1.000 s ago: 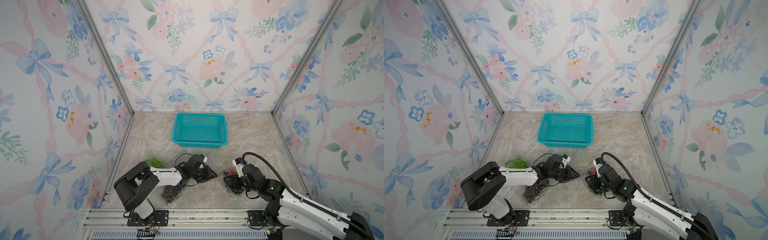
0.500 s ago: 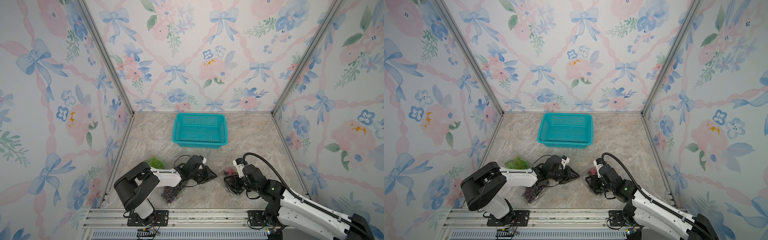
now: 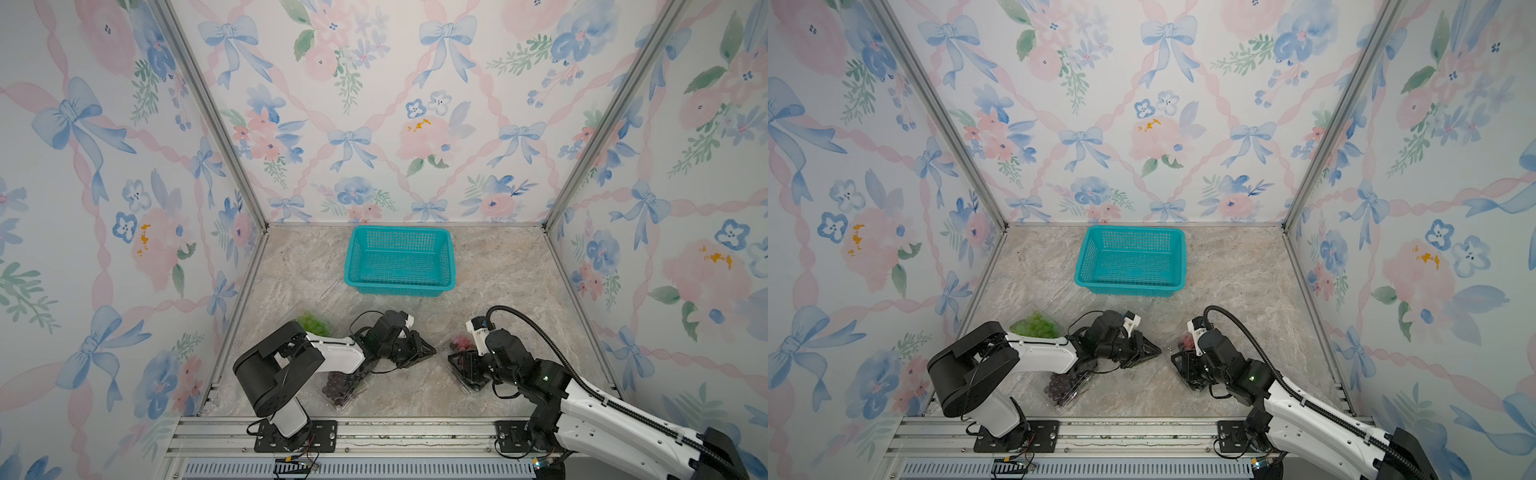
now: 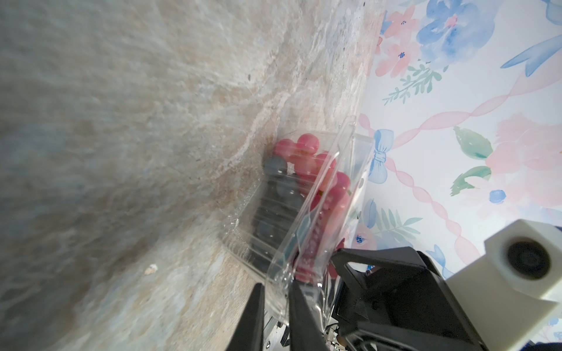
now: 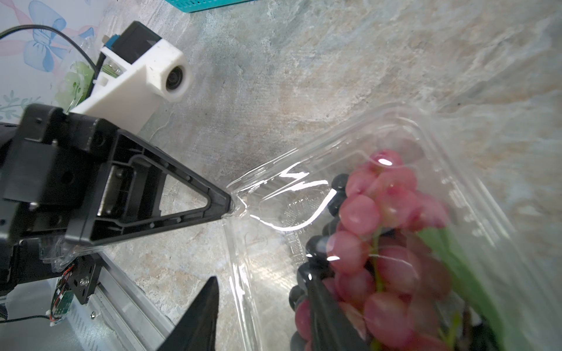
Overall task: Pack grapes into containers
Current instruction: Close the packing box at the center of the board.
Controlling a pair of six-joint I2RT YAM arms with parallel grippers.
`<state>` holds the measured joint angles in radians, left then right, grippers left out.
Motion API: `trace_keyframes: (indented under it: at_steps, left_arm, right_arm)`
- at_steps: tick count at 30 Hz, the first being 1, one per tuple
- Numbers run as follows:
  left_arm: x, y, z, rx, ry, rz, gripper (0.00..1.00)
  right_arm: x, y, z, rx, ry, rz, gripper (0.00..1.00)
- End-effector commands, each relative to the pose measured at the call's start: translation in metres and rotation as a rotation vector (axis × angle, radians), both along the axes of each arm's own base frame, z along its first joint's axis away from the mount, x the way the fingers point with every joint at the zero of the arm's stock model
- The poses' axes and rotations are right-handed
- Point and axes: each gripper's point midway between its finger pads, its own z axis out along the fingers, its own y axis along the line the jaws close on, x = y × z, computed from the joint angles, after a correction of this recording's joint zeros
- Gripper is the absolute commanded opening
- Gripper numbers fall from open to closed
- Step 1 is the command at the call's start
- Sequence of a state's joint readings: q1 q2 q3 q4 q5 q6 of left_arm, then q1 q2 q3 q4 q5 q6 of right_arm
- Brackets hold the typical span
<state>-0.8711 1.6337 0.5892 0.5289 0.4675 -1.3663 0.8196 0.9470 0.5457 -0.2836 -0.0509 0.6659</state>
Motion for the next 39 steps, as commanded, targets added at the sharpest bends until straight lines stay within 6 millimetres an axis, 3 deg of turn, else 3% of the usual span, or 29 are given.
trace_keyframes:
  at_steps: [1, 10, 14, 16, 21, 25, 33, 36, 39]
  left_arm:
    - [-0.007, 0.004, -0.021, 0.055, 0.042, -0.005, 0.15]
    - [-0.012, 0.002, -0.028, 0.071, 0.044, -0.028, 0.07]
    - [-0.008, 0.005, -0.020, 0.060, 0.020, -0.008, 0.06]
    - [-0.003, 0.007, -0.010, 0.043, -0.004, 0.009, 0.07]
    - [0.003, 0.012, 0.005, 0.020, -0.035, 0.039, 0.14]
    - [0.011, 0.014, 0.017, 0.012, -0.085, 0.068, 0.22]
    - [0.039, 0.015, 0.045, 0.023, -0.229, 0.140, 0.37]
    - [0.047, 0.013, 0.056, 0.026, -0.277, 0.155, 0.42]
    - [0.058, 0.008, 0.073, 0.031, -0.324, 0.167, 0.42]
  right_arm:
    - [-0.018, -0.021, -0.039, -0.115, 0.111, -0.008, 0.48]
    - [-0.018, -0.022, -0.040, -0.116, 0.116, -0.008, 0.48]
    - [-0.017, -0.022, -0.035, -0.114, 0.109, -0.006, 0.48]
    - [-0.016, -0.024, -0.026, -0.124, 0.093, -0.009, 0.48]
    - [-0.018, -0.039, 0.017, -0.123, 0.030, -0.038, 0.56]
    - [-0.032, -0.067, 0.041, -0.126, 0.023, -0.103, 0.74]
    - [-0.069, -0.117, 0.030, -0.110, 0.132, -0.273, 0.86]
    - [-0.073, -0.117, 0.021, -0.057, 0.154, -0.301, 0.87]
    - [-0.072, -0.105, 0.013, 0.005, 0.184, -0.300, 0.88]
